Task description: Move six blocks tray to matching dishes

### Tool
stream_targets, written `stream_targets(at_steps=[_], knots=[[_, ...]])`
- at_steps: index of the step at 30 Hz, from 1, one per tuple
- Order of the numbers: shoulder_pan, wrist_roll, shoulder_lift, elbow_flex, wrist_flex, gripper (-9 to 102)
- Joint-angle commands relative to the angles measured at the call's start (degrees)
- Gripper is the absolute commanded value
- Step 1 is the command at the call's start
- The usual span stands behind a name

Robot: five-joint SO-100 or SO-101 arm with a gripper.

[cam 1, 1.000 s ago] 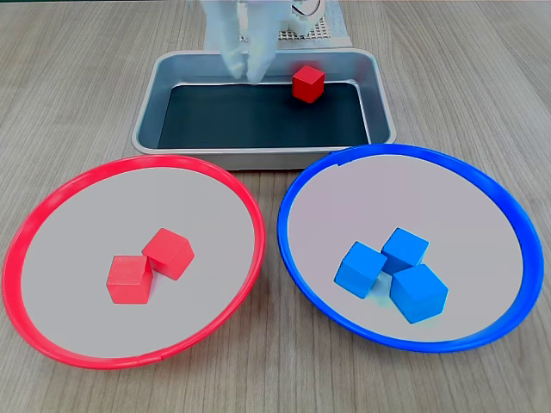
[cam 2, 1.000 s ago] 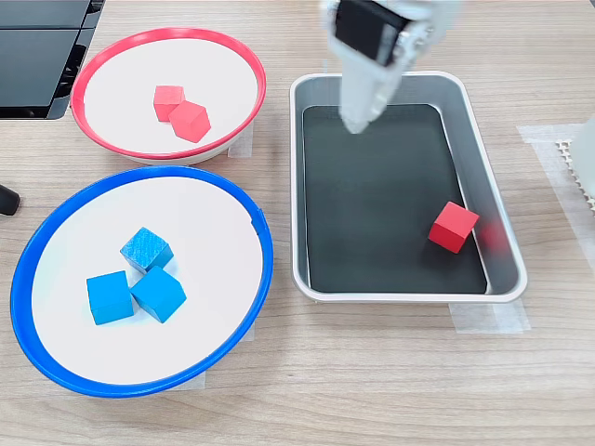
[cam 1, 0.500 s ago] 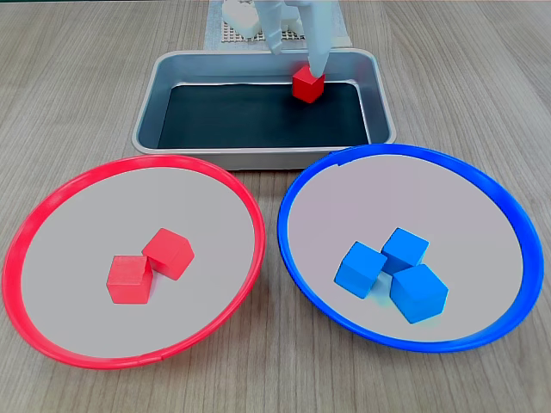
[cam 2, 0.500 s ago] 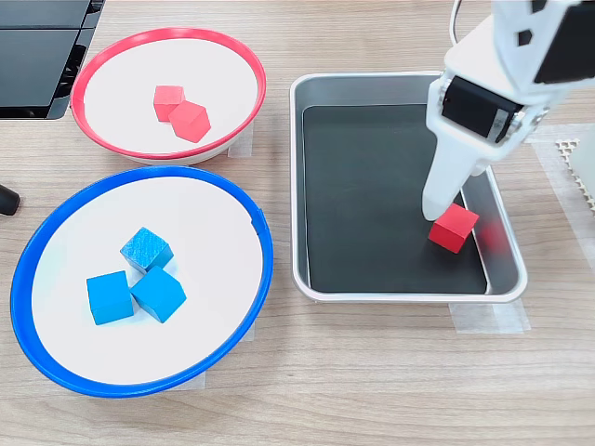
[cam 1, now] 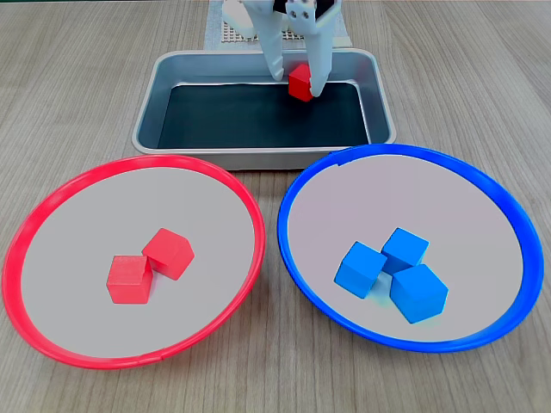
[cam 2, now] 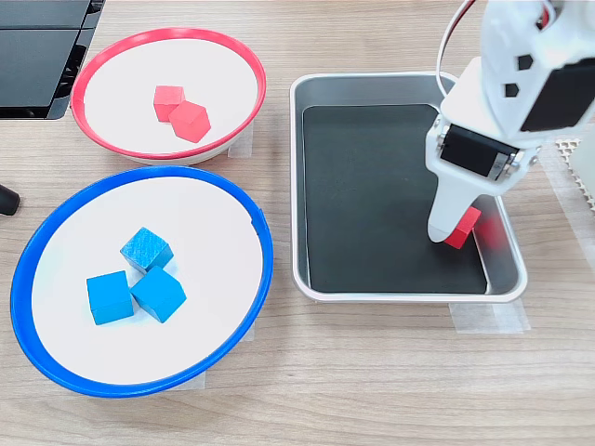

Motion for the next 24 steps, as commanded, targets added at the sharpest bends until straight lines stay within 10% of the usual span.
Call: stream_targets(at_steps=[1,24], knots=[[-0.79,-1.23,-0.09,0.35,-1.58,14],[20.48,16.96,-24.79,-44.82,-34.01,0]])
